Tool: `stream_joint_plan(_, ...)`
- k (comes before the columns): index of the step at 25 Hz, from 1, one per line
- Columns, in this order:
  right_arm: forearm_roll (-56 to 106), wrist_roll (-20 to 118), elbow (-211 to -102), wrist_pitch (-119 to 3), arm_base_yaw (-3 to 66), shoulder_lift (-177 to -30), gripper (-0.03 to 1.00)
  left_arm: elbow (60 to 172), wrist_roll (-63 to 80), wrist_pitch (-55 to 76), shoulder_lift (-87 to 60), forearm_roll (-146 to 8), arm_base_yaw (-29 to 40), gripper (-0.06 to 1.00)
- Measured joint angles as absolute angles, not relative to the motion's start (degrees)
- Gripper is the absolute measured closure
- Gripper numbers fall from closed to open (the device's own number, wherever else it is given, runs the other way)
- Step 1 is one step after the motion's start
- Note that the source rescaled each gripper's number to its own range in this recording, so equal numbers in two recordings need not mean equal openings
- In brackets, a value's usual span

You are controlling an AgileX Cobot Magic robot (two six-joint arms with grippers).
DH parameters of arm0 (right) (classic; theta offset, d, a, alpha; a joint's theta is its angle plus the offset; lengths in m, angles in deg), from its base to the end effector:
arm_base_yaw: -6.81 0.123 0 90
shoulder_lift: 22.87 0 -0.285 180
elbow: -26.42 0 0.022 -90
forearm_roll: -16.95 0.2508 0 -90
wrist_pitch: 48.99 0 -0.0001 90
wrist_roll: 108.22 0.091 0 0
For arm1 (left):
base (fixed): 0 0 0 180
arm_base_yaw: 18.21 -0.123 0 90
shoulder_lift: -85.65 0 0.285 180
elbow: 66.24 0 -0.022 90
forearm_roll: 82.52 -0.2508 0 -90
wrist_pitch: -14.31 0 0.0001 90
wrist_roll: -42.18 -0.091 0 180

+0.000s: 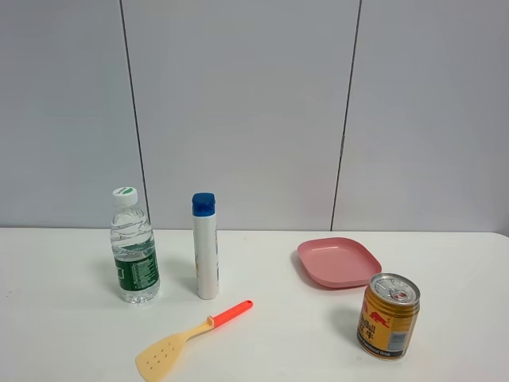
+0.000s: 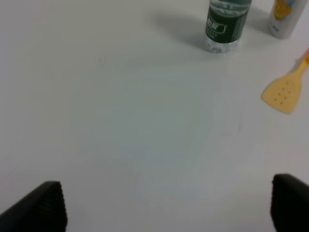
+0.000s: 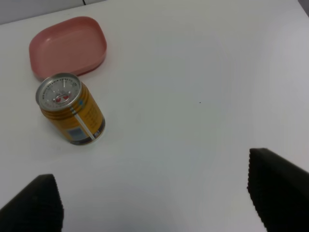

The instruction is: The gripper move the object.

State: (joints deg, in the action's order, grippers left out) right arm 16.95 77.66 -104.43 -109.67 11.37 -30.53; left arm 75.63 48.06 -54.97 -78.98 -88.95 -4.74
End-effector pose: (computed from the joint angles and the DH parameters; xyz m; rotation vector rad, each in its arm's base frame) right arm -0.0039 -0.0003 0.2746 0.0236 2.0524 0.1133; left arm -0.0076 0.0116 0.3165 0.1228 2.1344 -0.0624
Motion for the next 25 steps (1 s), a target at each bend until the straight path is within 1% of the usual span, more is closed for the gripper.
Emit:
stream_joint_plan(3, 17.0, 77.7, -104.4, -109.7, 11.4, -30.5, -0.03, 73.1, 47.7, -55.0, -81.7, -88.5, -4.7, 0.09)
stream_joint_plan(7, 17.0, 77.7, -104.4, -109.7, 11.4, -30.5, -0.03, 69.0, 45.2, -54.9, -85.0, -86.8, -4.7, 0.10)
stream_joint_plan(10, 17.0, 77.7, -104.4, -109.7, 11.4, -30.5, -0.03, 68.3, 44.3, -54.5, -85.9, -85.9, -5.3, 0.10)
stream_joint_plan(13, 17.0, 77.7, -104.4, -109.7, 11.4, -30.5, -0.03, 68.0, 44.2, -52.6, -85.9, -85.9, -8.1, 0.10)
stream_joint_plan(20, 17.0, 77.7, -104.4, -109.6, 11.4, -30.5, -0.03, 65.7, 42.2, -46.9, -86.7, -83.5, -18.7, 0.10)
stream_joint_plan(25, 17.0, 77.7, -104.4, -109.6, 11.4, -30.5, -0.03, 65.5, 40.4, -46.1, -86.8, -81.7, -19.8, 0.10)
